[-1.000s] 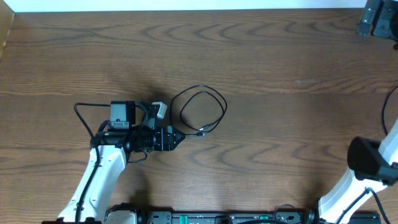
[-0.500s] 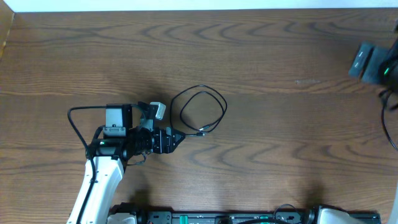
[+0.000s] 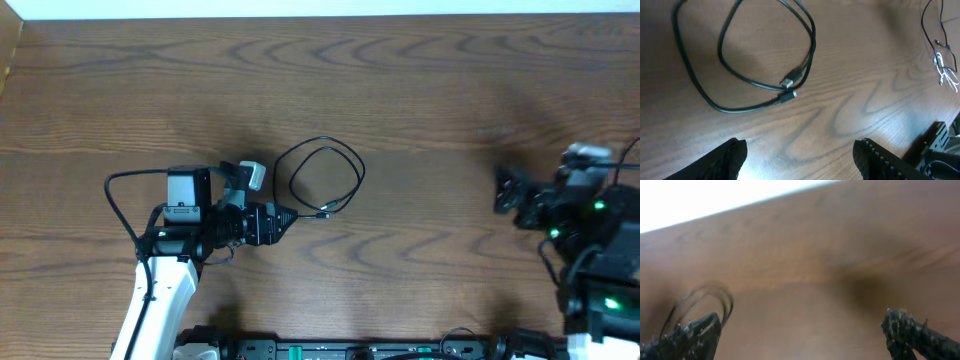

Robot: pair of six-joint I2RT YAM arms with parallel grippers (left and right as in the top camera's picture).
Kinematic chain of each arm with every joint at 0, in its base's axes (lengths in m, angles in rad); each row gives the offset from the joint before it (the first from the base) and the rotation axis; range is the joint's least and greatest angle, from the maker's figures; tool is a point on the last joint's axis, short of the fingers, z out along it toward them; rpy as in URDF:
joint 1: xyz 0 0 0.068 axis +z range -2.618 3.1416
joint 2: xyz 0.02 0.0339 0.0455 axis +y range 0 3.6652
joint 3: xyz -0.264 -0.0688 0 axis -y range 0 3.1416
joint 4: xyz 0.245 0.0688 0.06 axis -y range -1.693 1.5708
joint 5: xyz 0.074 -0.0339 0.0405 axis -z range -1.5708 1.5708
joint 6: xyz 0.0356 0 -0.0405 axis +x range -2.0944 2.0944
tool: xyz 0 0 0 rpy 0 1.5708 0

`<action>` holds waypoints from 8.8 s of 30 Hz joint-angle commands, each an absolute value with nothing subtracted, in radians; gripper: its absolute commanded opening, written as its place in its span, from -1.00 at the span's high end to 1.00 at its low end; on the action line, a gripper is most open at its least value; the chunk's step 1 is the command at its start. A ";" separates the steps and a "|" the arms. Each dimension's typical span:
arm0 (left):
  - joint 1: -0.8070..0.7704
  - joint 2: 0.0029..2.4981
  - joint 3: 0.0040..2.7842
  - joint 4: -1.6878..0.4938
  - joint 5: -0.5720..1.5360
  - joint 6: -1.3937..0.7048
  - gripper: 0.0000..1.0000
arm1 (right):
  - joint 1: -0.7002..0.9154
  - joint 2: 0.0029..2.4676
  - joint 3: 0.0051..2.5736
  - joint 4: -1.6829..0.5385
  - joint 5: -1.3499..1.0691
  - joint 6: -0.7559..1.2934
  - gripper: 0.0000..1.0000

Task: Untangle cables

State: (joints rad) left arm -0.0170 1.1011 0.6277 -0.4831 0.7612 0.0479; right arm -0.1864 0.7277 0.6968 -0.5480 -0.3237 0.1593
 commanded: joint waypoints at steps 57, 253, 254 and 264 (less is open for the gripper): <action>-0.070 1.547 0.628 0.013 0.878 0.200 -0.99 | 0.121 1.262 0.670 -0.457 -0.314 -0.098 -0.99; -0.558 1.606 0.628 0.213 0.627 -0.193 0.55 | 0.445 1.777 1.022 -0.306 -0.163 0.332 0.98; -0.558 1.607 0.628 0.221 0.635 -0.193 0.54 | 0.445 1.777 1.022 -0.310 -0.163 0.332 0.98; -0.558 1.607 0.628 0.223 0.596 -0.151 0.48 | 0.445 1.768 1.025 -0.352 -0.172 0.332 0.98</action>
